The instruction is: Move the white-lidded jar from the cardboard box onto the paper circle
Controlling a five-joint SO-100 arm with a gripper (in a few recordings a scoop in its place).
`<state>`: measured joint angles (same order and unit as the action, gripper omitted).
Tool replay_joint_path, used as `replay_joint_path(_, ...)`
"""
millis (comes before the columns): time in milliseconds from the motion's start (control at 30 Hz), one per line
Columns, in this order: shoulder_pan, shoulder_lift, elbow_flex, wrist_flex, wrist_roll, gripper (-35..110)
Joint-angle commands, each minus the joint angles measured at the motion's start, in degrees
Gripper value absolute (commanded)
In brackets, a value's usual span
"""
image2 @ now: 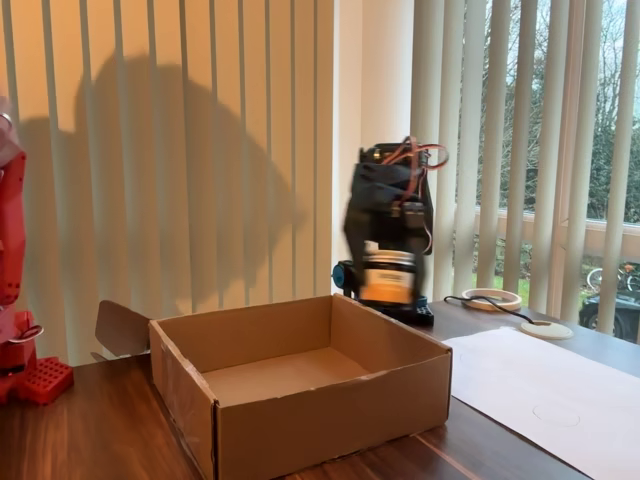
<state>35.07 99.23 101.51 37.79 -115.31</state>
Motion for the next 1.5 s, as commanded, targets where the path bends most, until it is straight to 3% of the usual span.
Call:
replay_joint_path(0, -10.28, 8.26, 0.35, 0.0, 0.35, 1)
replay_joint_path(233, -23.38, 7.73, 4.39, 0.0, 1.76, 0)
replay_joint_path(433, -28.04, 3.87, 7.82, 0.0, 2.55, 0)
replay_joint_path(1100, -25.66, -10.63, 14.06, -15.73, 2.02, 0)
replay_joint_path(1467, -25.14, -13.71, 12.92, -16.08, 2.02, 0)
